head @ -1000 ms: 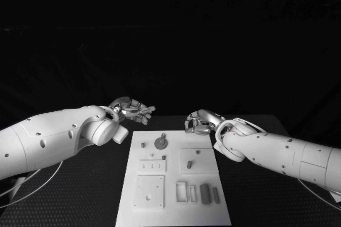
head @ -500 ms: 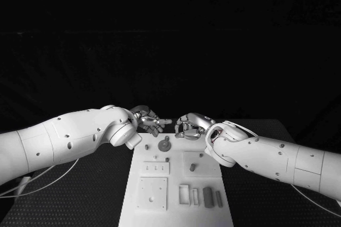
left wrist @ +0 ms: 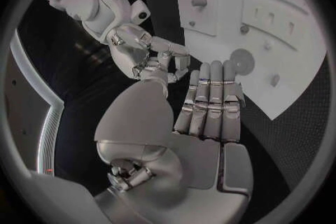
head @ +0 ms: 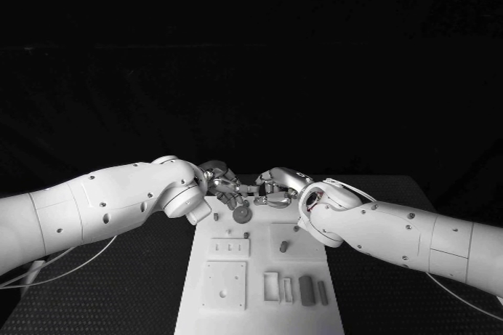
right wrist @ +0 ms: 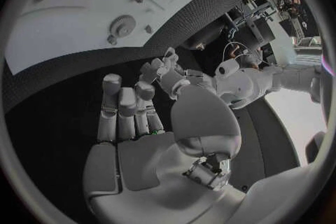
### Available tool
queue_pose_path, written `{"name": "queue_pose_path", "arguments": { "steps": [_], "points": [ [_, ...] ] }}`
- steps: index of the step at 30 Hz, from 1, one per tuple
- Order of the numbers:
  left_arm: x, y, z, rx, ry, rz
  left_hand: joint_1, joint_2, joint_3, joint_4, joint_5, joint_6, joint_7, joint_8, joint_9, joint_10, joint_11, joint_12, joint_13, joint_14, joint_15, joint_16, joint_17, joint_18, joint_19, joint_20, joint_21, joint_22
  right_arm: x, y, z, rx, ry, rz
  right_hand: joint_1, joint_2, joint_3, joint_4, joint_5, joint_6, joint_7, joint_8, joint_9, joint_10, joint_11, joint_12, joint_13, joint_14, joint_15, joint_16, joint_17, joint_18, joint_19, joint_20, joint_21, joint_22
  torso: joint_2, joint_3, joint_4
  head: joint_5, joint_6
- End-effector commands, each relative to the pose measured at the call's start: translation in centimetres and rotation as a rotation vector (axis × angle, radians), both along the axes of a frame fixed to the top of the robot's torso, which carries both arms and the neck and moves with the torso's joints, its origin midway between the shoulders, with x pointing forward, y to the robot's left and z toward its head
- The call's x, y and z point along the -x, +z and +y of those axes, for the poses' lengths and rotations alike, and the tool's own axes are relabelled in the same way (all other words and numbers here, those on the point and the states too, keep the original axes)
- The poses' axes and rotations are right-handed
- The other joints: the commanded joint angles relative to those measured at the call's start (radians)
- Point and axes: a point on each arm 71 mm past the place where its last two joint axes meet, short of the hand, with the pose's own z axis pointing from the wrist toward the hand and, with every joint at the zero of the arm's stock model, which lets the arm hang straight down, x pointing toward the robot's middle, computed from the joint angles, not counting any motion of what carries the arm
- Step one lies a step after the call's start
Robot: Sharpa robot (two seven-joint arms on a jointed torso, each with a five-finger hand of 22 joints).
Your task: Assemble the parts on the task board
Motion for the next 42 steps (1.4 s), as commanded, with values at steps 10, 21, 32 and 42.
{"name": "queue_pose_path", "arguments": {
  "steps": [10, 21, 32, 42],
  "points": [
    [0.3, 0.0, -0.6, -0.010, -0.051, 0.004, -0.016, 0.013, -0.014, 0.002, 0.005, 0.035, -0.014, 0.014, 0.001, 0.027, -0.011, 0.008, 0.009, 0.020, -0.009, 0.016, 0.014, 0.012, 0.024, -0.011, -0.002, 0.010, 0.3, 0.0, 0.6, 0.012, 0.025, 0.003, -0.006, -0.007, 0.006, 0.002, 0.001, 0.150, -0.014, 0.004, 0.002, -0.025, -0.023, 0.001, -0.002, -0.006, -0.011, -0.003, -0.002, 0.015, -0.003, -0.007, -0.002, 0.010, 0.000, 0.0008, 0.0007, 0.000, -0.005],
    [0.5, -0.1, -1.0, -0.004, -0.062, 0.018, 0.000, 0.025, -0.011, 0.000, 0.011, 0.032, -0.013, 0.010, -0.002, 0.027, -0.011, 0.003, 0.010, 0.017, -0.009, 0.016, 0.018, 0.010, 0.024, -0.012, -0.005, 0.013, 0.6, 0.1, 1.0, 0.006, 0.036, 0.002, -0.006, -0.008, 0.007, 0.002, 0.001, 0.150, -0.014, 0.004, 0.003, -0.025, -0.023, 0.001, -0.002, -0.006, -0.011, -0.003, -0.003, 0.015, -0.003, -0.007, -0.002, 0.010, 0.001, 0.0005, -0.0004, 0.002, -0.006],
    [0.4, -0.1, -0.9, -0.006, -0.062, 0.024, 0.024, 0.035, -0.013, -0.001, 0.019, 0.034, -0.013, 0.008, -0.004, 0.028, -0.011, 0.001, 0.011, 0.017, -0.009, 0.017, 0.022, 0.008, 0.024, -0.013, -0.007, 0.017, 0.8, 0.2, 1.3, 0.003, 0.045, 0.002, -0.006, -0.008, 0.008, 0.002, 0.001, 0.150, -0.014, 0.004, 0.004, -0.025, -0.024, 0.000, -0.002, -0.005, -0.011, -0.004, -0.003, 0.015, -0.003, -0.007, -0.002, 0.010, 0.000, 0.0001, 0.0005, 0.001, -0.009],
    [0.5, -0.1, -1.1, -0.008, -0.067, 0.028, 0.066, 0.049, -0.033, -0.001, 0.089, 0.042, -0.017, 0.007, -0.005, 0.035, -0.013, -0.002, 0.015, 0.019, -0.011, 0.019, 0.032, 0.006, 0.026, -0.015, -0.010, 0.027, 0.9, 0.2, 1.5, 0.001, 0.051, 0.003, -0.007, -0.008, 0.008, 0.002, 0.001, 0.150, -0.014, 0.004, 0.005, -0.025, -0.024, 0.000, -0.003, -0.005, -0.011, -0.004, -0.003, 0.015, -0.003, -0.007, -0.002, 0.010, 0.000, -0.0001, -0.0006, 0.002, -0.011]
  ]
}}
